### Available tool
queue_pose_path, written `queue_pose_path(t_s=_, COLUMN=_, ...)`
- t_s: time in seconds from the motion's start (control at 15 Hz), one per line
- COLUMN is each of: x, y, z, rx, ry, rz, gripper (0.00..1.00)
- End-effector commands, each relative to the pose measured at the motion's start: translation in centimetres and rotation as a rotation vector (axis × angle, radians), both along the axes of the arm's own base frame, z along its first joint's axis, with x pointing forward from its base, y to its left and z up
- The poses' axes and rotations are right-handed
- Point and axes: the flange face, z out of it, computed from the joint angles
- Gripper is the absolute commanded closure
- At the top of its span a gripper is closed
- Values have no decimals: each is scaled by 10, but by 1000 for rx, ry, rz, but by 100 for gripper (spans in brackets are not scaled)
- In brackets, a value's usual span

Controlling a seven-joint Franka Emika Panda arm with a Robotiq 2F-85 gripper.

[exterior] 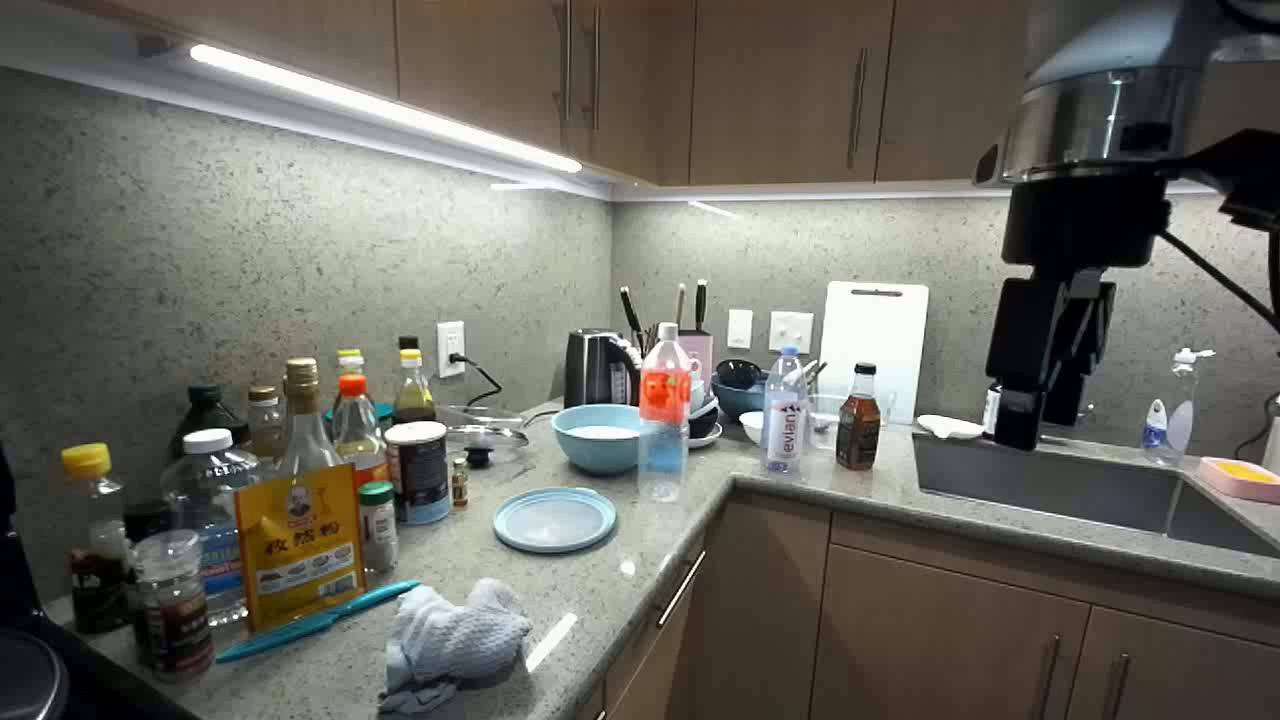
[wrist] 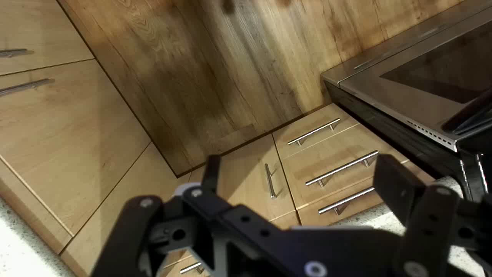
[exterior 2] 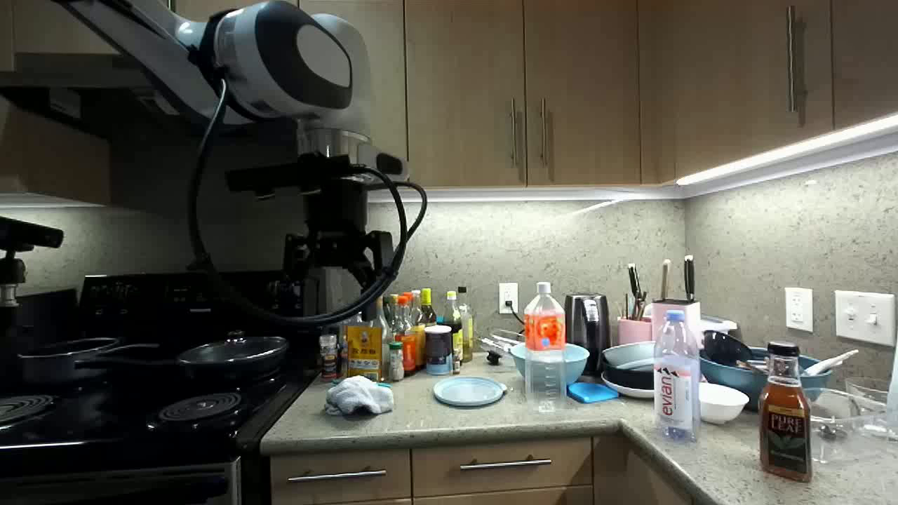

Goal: Pick up the towel then put it back on the counter

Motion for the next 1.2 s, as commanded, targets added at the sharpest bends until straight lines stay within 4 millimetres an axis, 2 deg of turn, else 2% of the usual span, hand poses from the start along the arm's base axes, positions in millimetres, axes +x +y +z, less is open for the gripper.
queue_pose_path(t_s=0.0, x=0, y=0, z=1, rx=0, ry=1, rz=0, gripper=0)
queue_pose_path(t_s=0.67, x=2, y=-3, z=0, rx=-6, ry=1, rz=-12, gripper=0)
queue_pose_path(t_s=0.93, x=25, y=-1, z=-7, rx=80, ry=-32, rz=1, gripper=0)
queue_pose_path(t_s=1.13, x=51, y=8, z=-7, rx=149, ry=-120, rz=66, gripper=0)
